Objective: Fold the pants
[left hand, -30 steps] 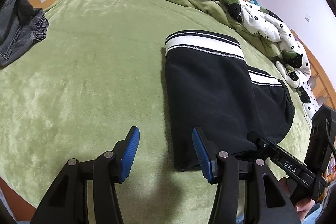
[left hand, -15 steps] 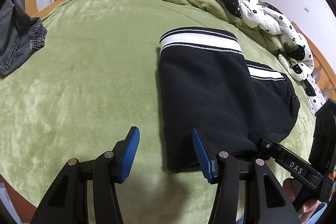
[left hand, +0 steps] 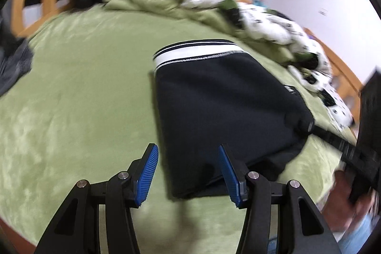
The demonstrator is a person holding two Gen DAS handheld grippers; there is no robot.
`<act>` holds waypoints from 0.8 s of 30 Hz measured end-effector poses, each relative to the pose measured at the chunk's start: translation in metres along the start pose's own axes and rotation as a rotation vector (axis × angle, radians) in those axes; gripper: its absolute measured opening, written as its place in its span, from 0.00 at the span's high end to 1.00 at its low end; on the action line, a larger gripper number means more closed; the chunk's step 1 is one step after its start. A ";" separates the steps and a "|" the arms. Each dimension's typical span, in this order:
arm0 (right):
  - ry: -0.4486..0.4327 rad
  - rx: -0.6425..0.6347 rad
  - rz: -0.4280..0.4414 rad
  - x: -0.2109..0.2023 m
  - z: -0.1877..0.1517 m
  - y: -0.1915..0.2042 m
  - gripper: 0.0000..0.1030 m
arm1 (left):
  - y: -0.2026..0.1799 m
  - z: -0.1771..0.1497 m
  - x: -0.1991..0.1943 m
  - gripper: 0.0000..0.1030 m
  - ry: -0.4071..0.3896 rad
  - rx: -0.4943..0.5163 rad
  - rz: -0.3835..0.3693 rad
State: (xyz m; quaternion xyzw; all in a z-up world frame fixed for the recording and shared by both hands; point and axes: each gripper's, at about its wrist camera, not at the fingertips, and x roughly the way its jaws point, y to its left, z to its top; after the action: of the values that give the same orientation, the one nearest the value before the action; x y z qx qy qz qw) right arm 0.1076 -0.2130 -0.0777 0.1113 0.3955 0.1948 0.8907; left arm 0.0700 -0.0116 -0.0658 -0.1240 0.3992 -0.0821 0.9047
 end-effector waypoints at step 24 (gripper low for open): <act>-0.097 -0.064 -0.387 -0.058 0.015 -0.240 0.90 | -0.158 -0.056 0.086 0.41 0.227 0.406 -0.007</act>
State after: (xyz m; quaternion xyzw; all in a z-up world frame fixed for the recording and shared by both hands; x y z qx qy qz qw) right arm 0.1453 -0.4549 -0.1136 0.0142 0.3596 0.0266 0.9326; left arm 0.0784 -0.1931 -0.1170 0.0691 0.4735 -0.1771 0.8600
